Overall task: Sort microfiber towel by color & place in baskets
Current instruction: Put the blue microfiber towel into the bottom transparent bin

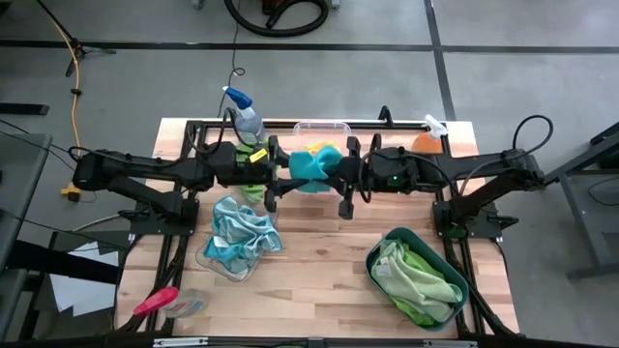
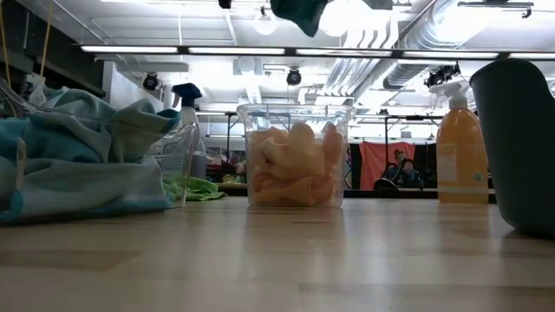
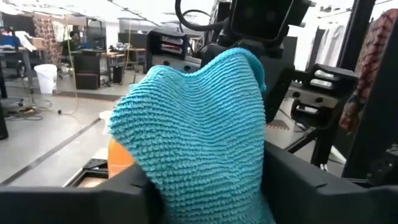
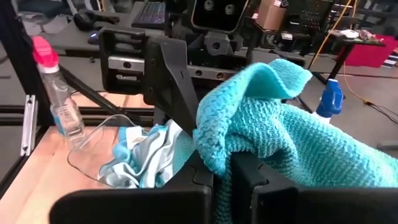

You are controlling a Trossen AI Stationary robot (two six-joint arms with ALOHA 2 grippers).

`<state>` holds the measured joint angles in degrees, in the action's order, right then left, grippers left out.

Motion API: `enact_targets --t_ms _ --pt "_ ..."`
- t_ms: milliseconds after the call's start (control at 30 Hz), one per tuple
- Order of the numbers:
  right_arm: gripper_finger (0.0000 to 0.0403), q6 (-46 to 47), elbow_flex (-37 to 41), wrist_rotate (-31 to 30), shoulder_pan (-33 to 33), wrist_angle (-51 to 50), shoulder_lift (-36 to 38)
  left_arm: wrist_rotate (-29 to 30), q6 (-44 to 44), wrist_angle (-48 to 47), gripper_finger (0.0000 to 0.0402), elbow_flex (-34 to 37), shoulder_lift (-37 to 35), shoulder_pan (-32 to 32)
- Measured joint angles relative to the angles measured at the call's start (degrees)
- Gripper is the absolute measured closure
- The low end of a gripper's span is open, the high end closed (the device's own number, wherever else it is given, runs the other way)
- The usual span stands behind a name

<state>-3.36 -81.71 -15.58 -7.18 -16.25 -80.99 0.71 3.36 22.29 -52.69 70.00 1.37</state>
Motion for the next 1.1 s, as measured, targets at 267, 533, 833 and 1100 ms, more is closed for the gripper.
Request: enact_targets --t_ms 267,533,833,1100 --pt "0.0378 3.0 0.0 -0.4 0.0 0.5 0.0 -2.0 2.1 -0.1 0.0385 0.0 0.0 0.7" --pt "0.0261 5.9 0.0 -3.8 0.0 0.1 1.0 -1.9 -0.6 -6.6 0.0396 0.0 -3.5 2.1" --pt "0.0119 3.4 0.0 -17.3 0.0 -6.4 6.9 5.1 -9.6 -25.6 0.0399 0.0 -18.7 5.0" --pt "0.0105 3.5 0.0 -20.9 0.1 -13.3 8.3 -1.0 0.7 -35.3 0.04 0.0 -28.0 2.1"
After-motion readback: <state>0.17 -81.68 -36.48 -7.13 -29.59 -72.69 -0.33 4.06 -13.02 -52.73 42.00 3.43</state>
